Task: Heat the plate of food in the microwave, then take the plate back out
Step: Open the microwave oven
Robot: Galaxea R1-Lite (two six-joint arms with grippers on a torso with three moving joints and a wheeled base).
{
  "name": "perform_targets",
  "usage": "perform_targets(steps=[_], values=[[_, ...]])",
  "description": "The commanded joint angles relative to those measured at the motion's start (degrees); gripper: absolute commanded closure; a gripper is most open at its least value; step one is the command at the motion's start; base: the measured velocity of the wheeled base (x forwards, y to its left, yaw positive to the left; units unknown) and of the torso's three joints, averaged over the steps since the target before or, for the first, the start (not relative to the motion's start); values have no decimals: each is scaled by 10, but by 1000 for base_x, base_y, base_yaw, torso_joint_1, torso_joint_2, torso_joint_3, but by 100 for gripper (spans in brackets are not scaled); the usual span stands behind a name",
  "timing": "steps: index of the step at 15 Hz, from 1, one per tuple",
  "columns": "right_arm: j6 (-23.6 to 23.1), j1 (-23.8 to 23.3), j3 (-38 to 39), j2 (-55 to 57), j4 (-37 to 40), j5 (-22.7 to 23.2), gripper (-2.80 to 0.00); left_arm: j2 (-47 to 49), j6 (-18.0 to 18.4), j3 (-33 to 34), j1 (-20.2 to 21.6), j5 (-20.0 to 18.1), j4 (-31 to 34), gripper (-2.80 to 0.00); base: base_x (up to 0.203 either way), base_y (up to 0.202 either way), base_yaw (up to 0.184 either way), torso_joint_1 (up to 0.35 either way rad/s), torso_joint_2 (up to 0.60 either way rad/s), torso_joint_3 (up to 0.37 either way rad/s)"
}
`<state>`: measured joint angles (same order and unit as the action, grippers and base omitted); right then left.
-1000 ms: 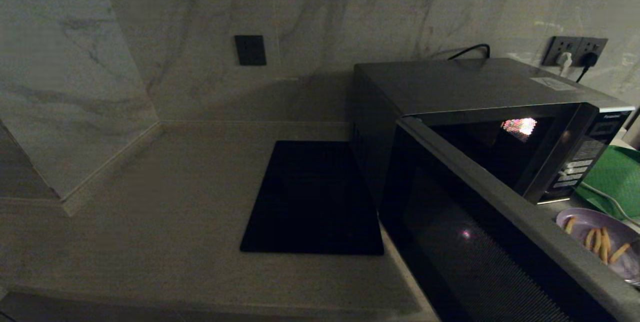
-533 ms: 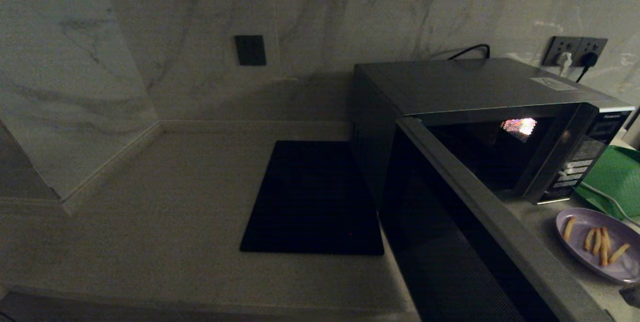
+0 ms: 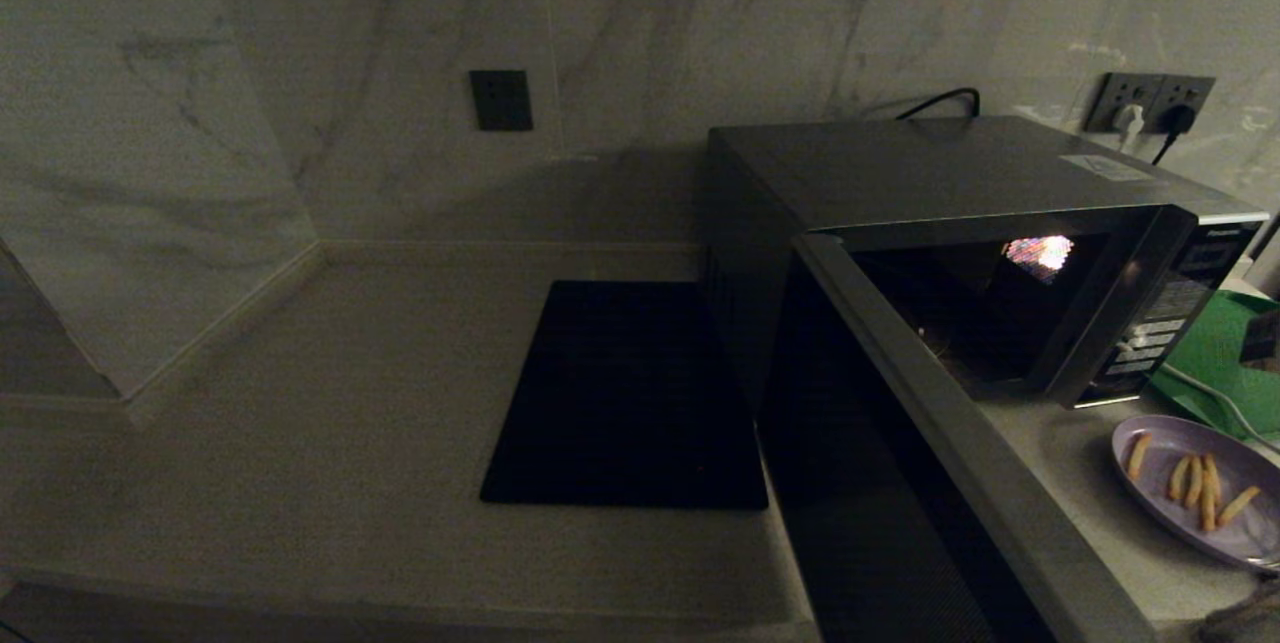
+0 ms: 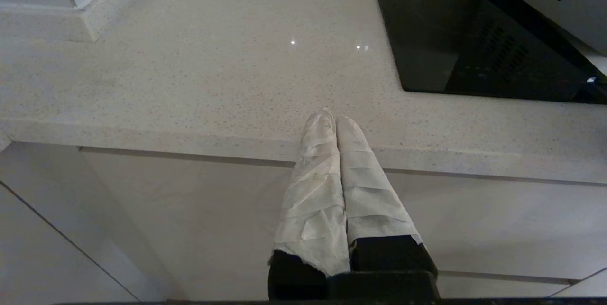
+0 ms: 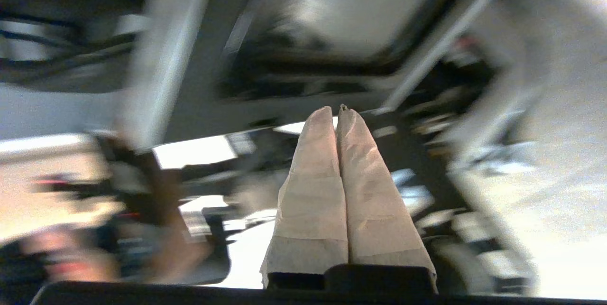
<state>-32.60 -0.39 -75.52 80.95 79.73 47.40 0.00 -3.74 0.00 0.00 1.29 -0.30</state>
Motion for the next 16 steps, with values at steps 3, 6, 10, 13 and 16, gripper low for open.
perform_targets(steps=[3,6,10,13,16], values=[[27,45,9,4,-90,-9,0,-1,0,0,0,0,0,0,0,0,0,0,0,0],[39,67,27,5,-128,-7,0,-1,0,0,0,0,0,0,0,0,0,0,0,0],[47,93,27,-4,-127,13,0,-1,0,0,0,0,0,0,0,0,0,0,0,0],[51,123,25,-10,-127,15,0,-1,0,0,0,0,0,0,0,0,0,0,0,0],[62,140,23,-10,-127,33,0,-1,0,0,0,0,0,0,0,0,0,0,0,0]])
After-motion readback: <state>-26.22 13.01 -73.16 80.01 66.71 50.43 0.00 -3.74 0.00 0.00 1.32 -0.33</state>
